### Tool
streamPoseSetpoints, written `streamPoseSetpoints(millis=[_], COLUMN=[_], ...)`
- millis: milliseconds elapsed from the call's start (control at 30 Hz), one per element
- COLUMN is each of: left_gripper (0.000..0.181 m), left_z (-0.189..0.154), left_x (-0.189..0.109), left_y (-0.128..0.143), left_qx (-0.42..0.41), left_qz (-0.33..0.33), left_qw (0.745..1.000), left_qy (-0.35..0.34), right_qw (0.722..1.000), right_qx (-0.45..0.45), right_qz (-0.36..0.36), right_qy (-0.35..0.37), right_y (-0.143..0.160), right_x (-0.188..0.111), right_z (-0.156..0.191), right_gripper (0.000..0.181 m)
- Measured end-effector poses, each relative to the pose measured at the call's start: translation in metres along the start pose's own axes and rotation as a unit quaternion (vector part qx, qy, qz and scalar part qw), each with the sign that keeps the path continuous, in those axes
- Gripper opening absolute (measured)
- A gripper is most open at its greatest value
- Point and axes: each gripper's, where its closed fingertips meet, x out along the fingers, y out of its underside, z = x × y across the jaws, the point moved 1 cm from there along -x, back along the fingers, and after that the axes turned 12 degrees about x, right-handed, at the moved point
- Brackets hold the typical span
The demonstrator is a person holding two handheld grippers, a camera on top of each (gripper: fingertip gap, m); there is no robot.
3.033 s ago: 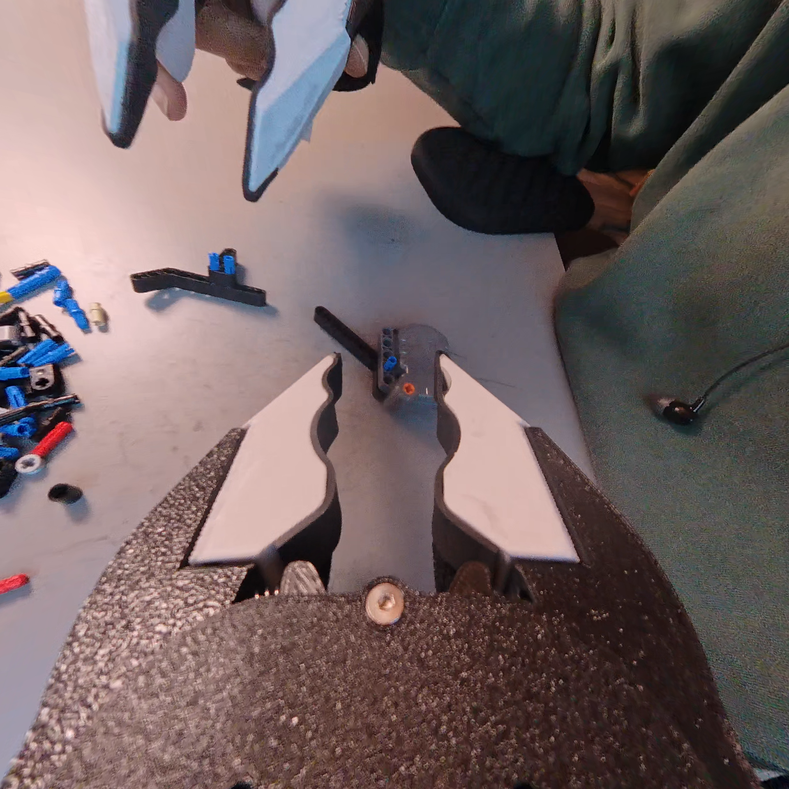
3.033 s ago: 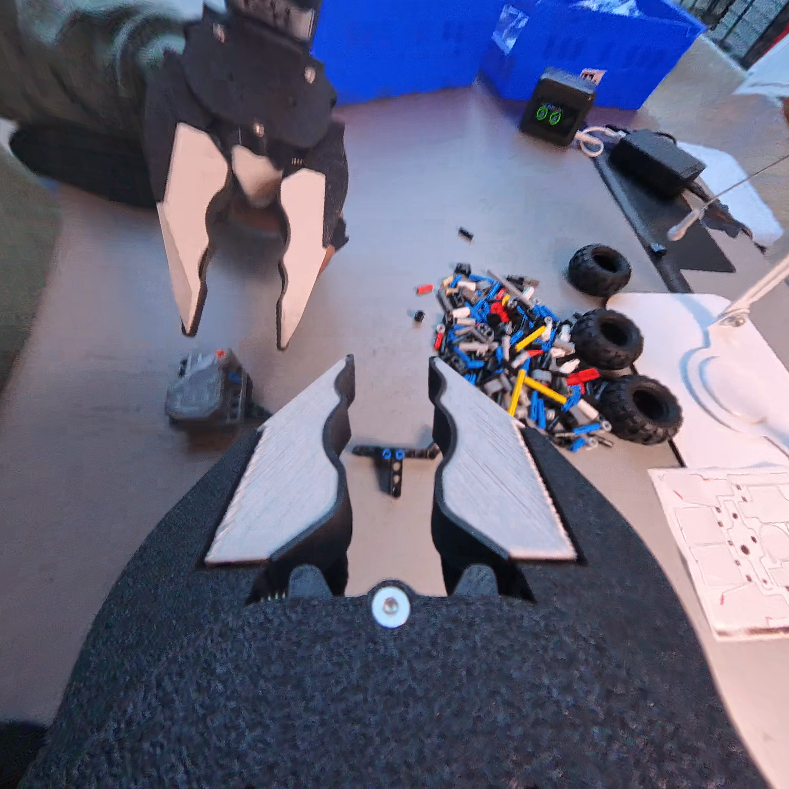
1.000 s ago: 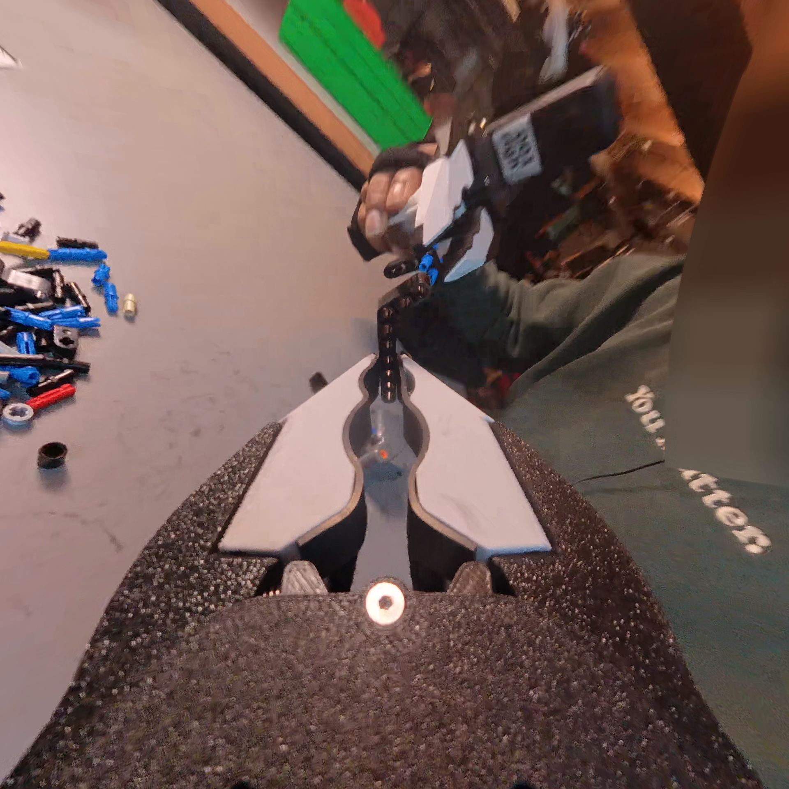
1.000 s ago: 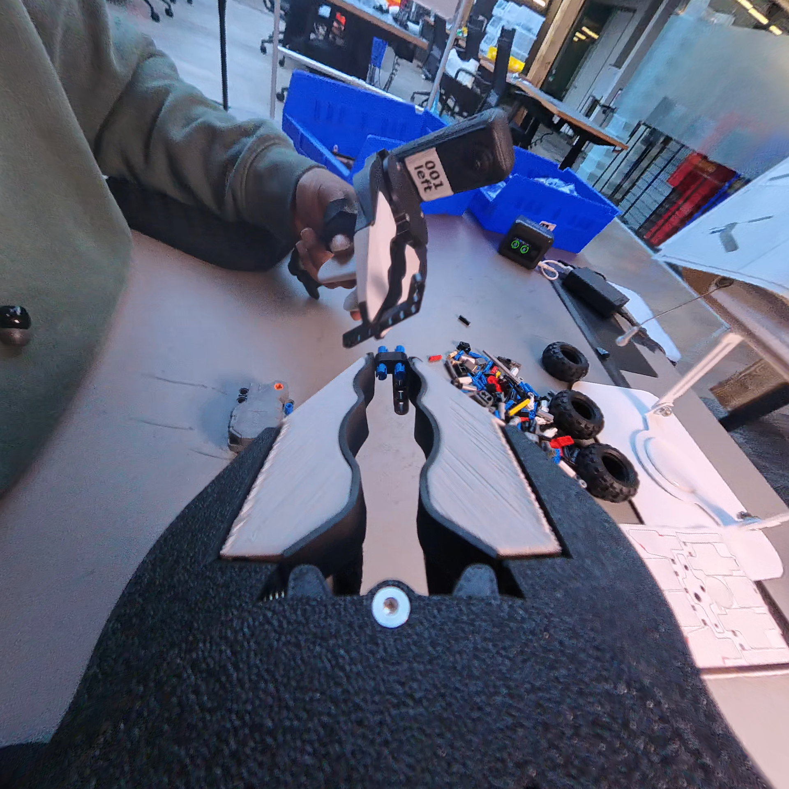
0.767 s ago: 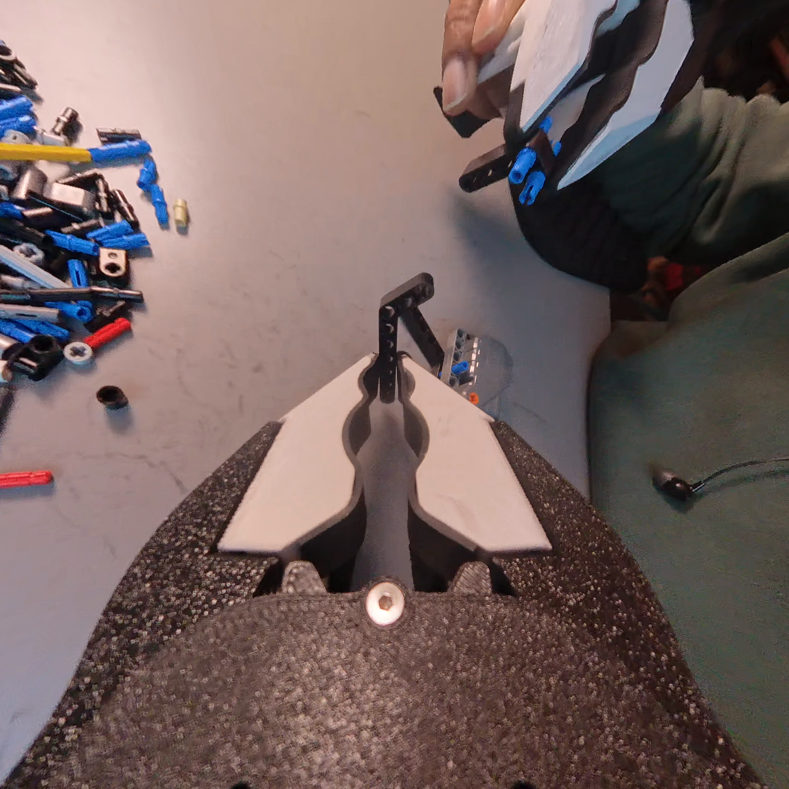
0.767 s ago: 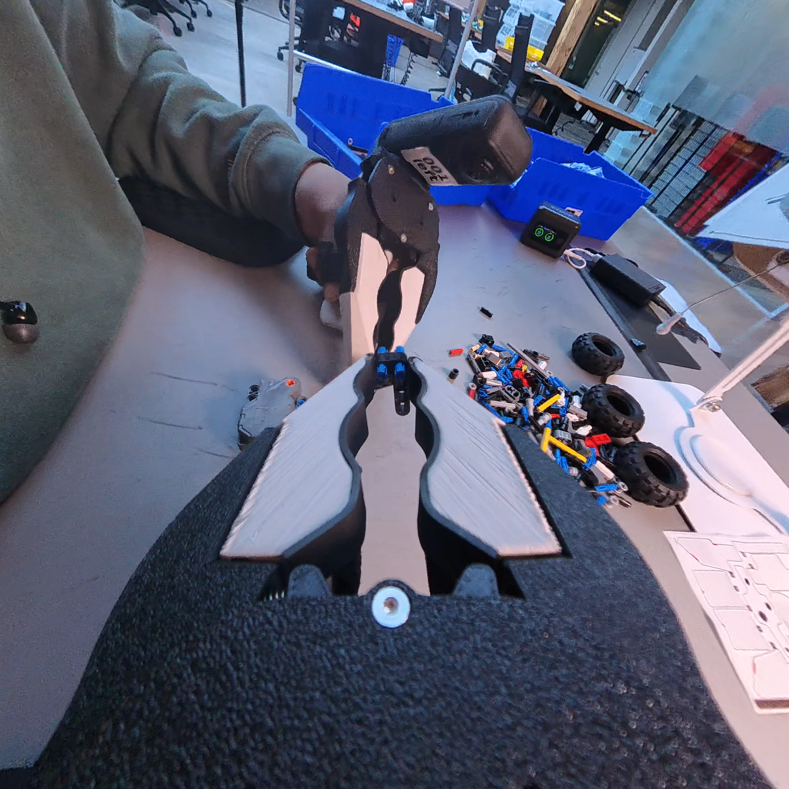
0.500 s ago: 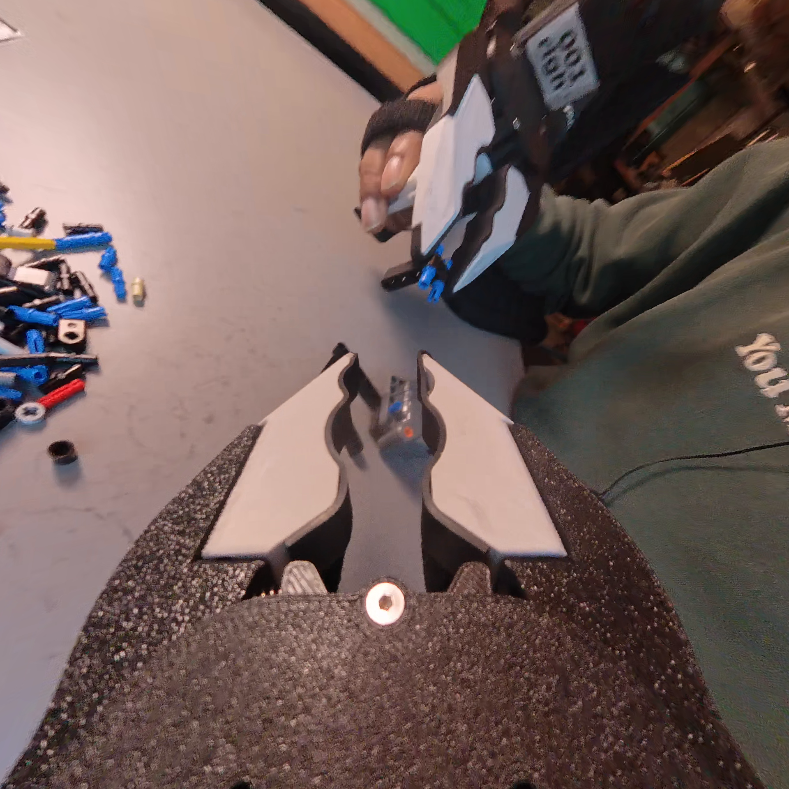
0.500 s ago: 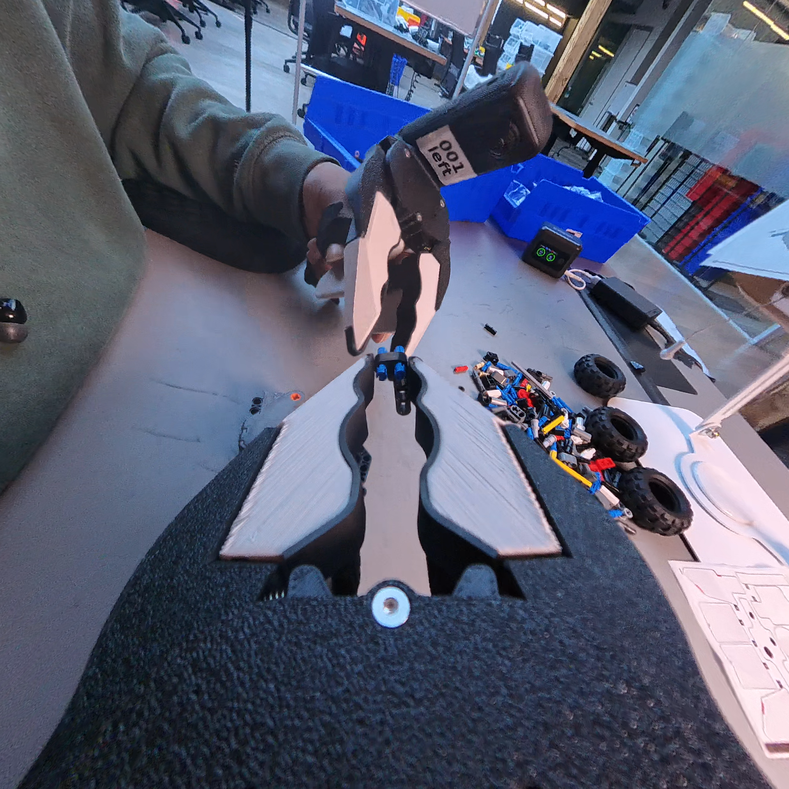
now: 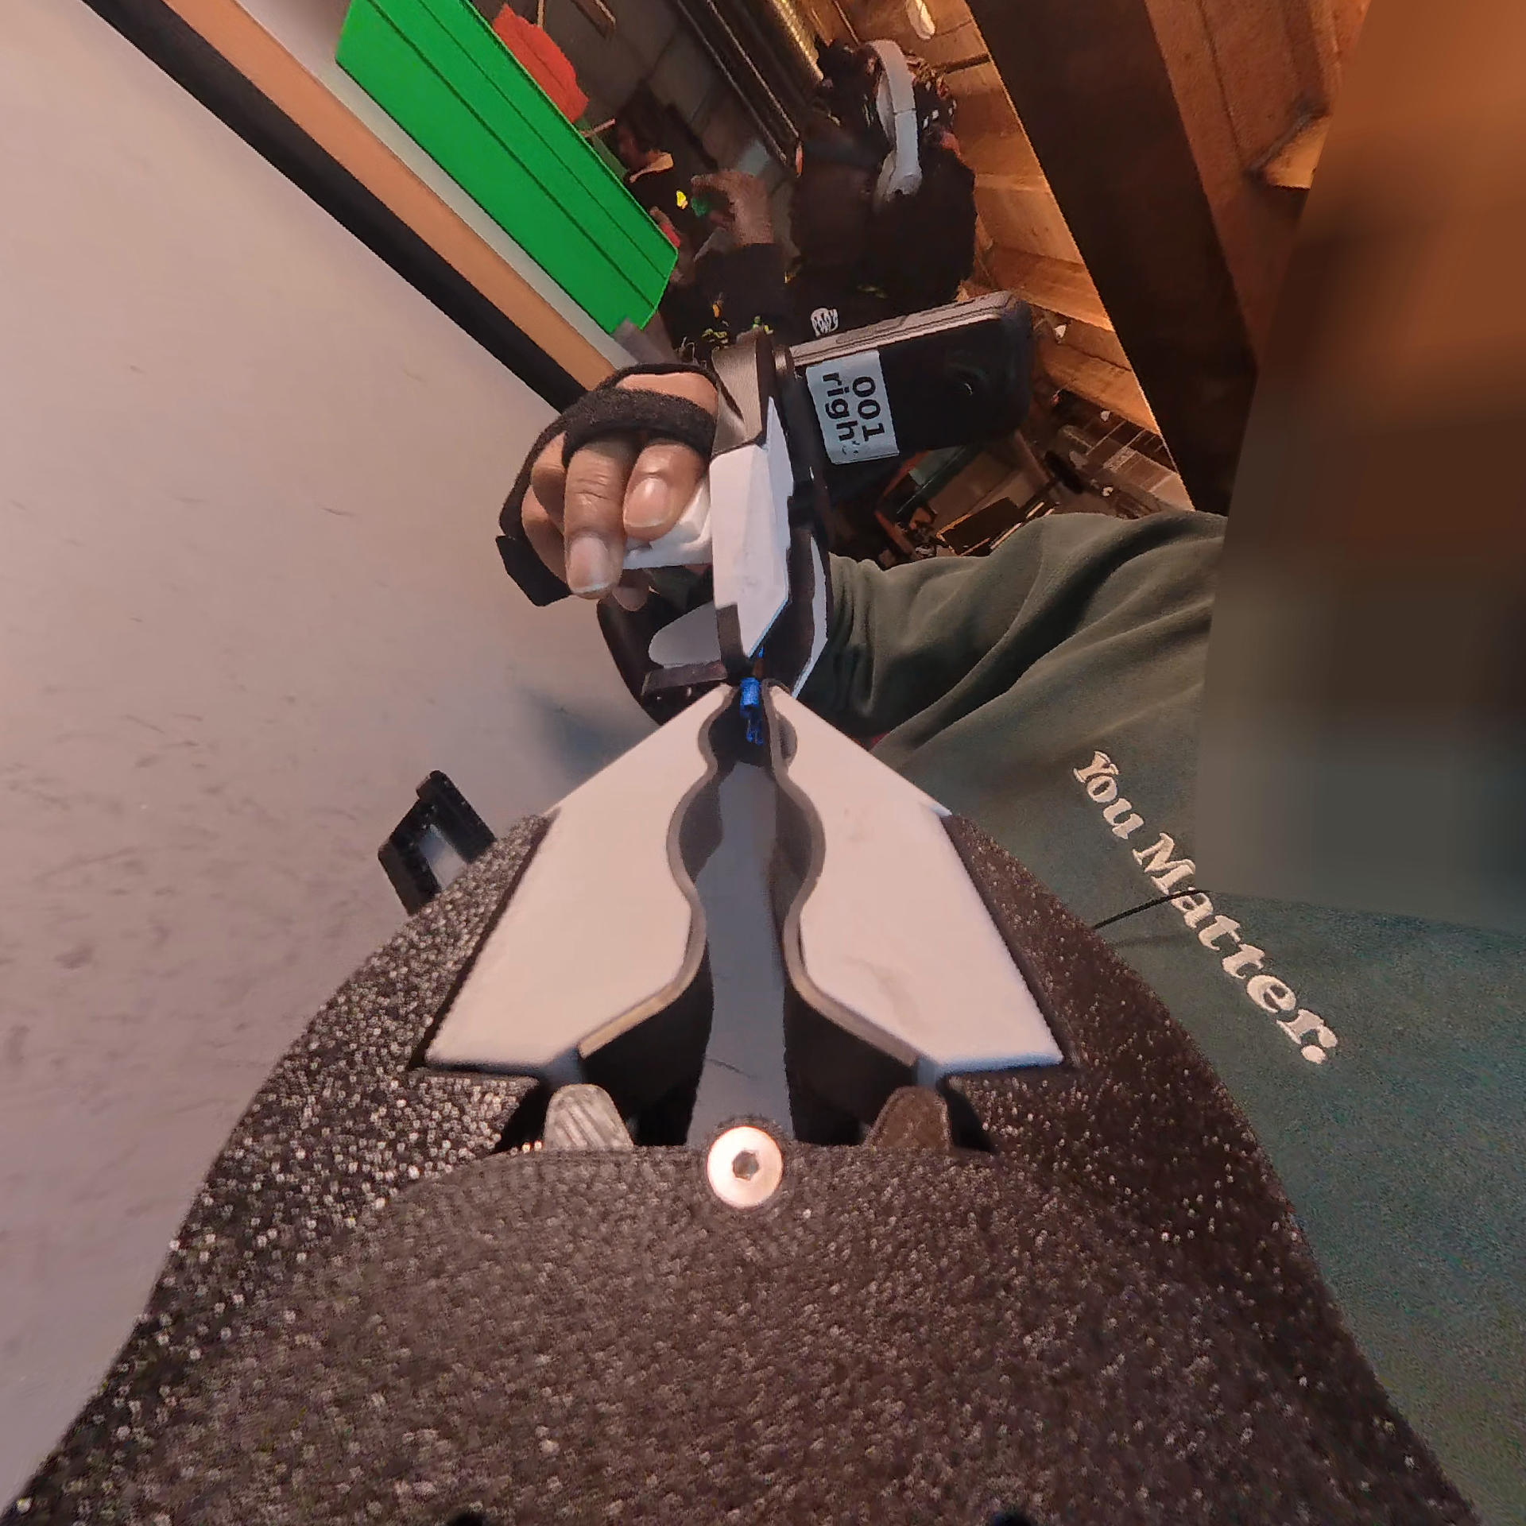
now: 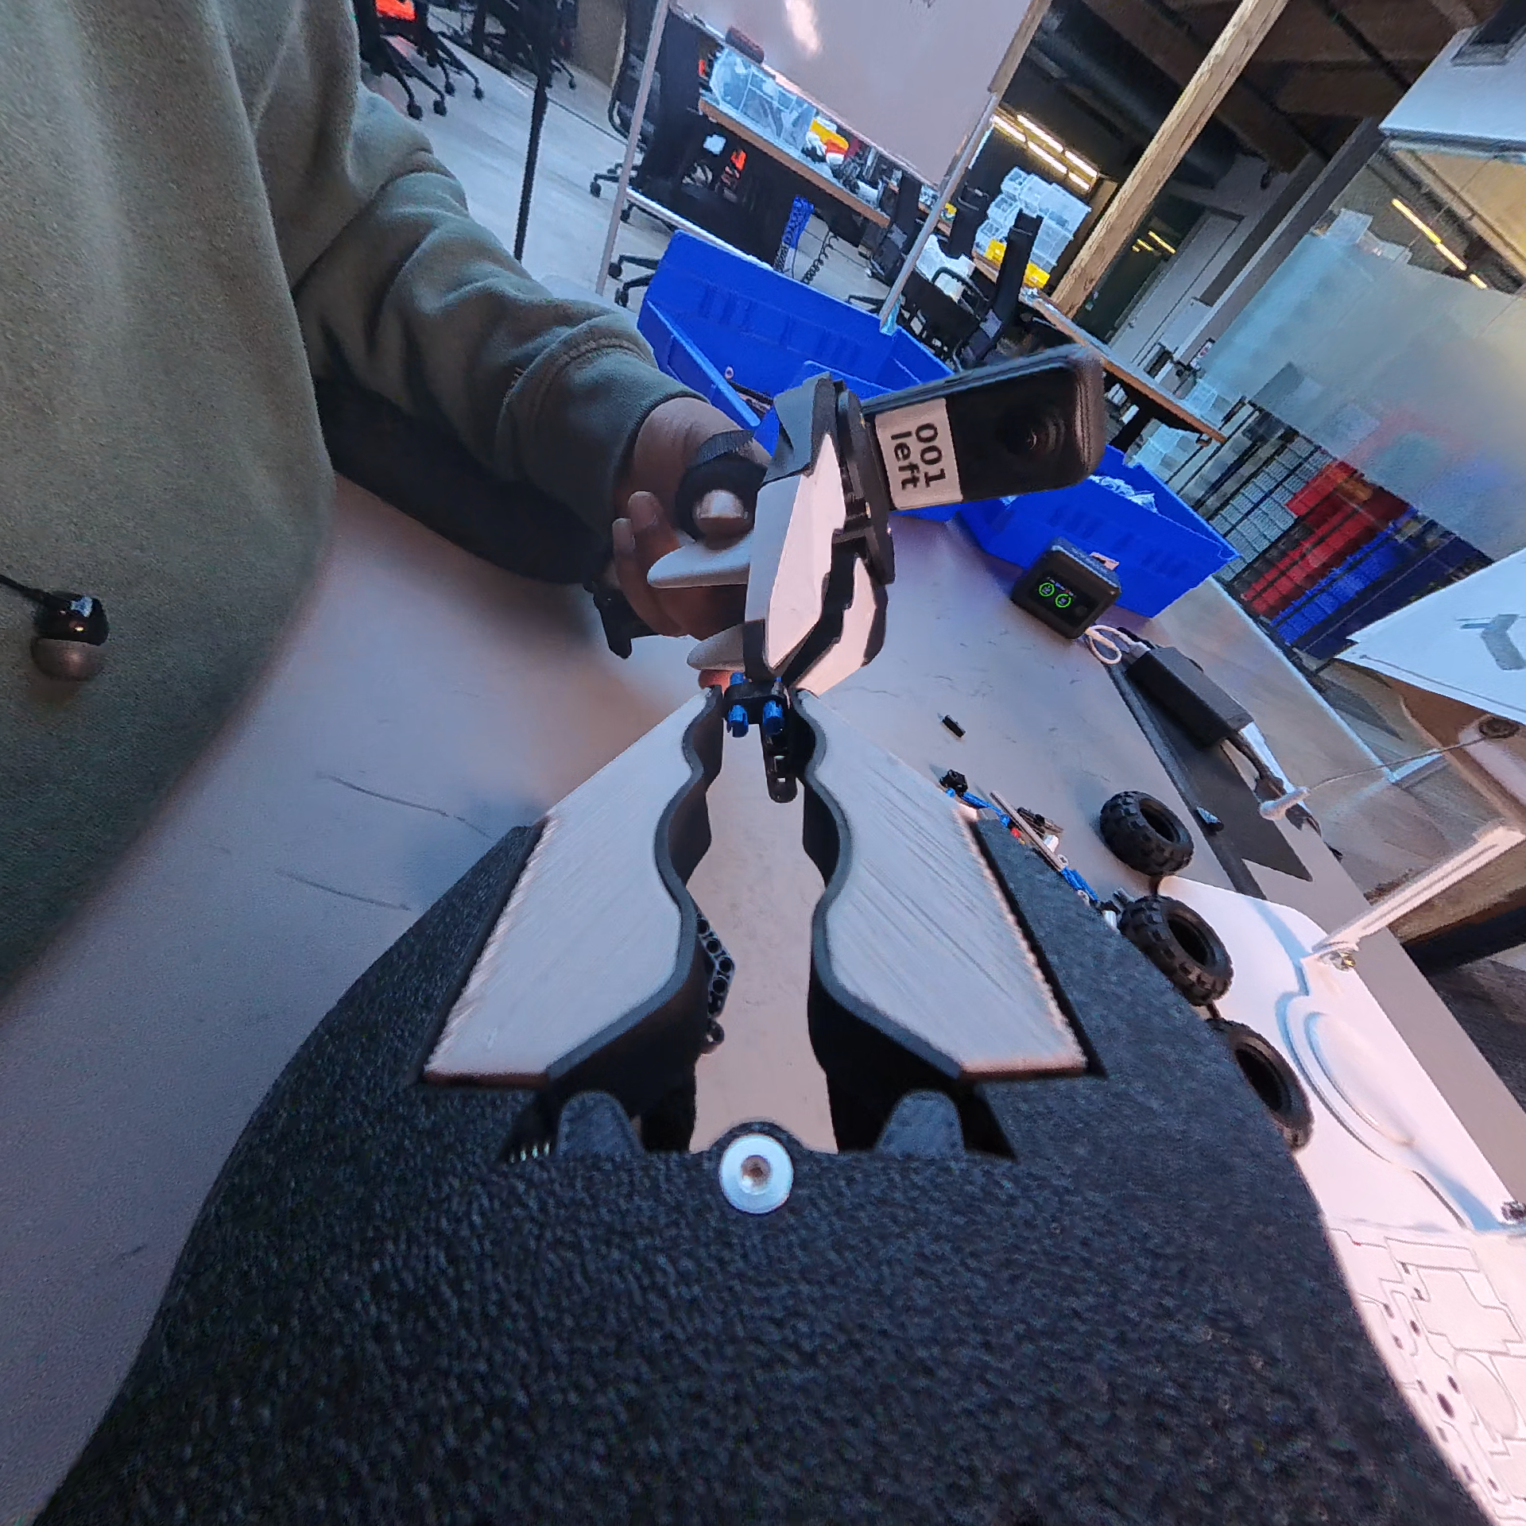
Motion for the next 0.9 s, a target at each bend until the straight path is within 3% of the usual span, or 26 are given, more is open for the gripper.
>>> streamPoseSetpoints(millis=[100,167,267,467,600,667,767,900], left_gripper=[0.003,0.003,0.003,0.003,0.002,0.003,0.004,0.004], left_z=[0.001,-0.001,0.000,0.001,0.025,0.042,0.081,0.138], left_x=[-0.001,0.002,0.005,0.002,-0.047,-0.055,-0.060,-0.080], left_y=[0.000,0.000,0.001,0.001,-0.006,-0.005,0.000,-0.009], left_qx=[-0.005,-0.009,-0.011,-0.007,-0.005,0.032,0.103,0.212], left_qz=[0.002,-0.001,0.003,0.018,-0.007,0.011,0.081,0.173], left_qw=[1.000,1.000,1.000,1.000,0.997,0.990,0.959,0.876], left_qy=[-0.003,0.004,0.000,-0.003,-0.075,-0.135,-0.250,-0.397], right_qw=[1.000,0.999,0.998,0.998,0.998,0.997,0.996,0.996], right_qx=[-0.006,-0.026,-0.046,-0.024,0.017,0.012,0.002,0.025], right_qz=[0.008,0.024,0.023,0.049,0.014,0.014,0.044,0.050], right_qy=[0.013,0.020,0.030,0.009,0.063,0.075,0.074,0.075], right_y=[0.001,0.005,0.003,0.004,-0.008,-0.003,0.014,0.025], right_x=[0.002,0.007,0.006,0.003,-0.047,-0.046,-0.031,-0.023], right_z=[-0.001,-0.001,-0.002,-0.003,-0.038,-0.038,-0.036,-0.041], right_gripper=[0.016,0.027,0.016,0.014,0.013,0.014,0.015,0.015])
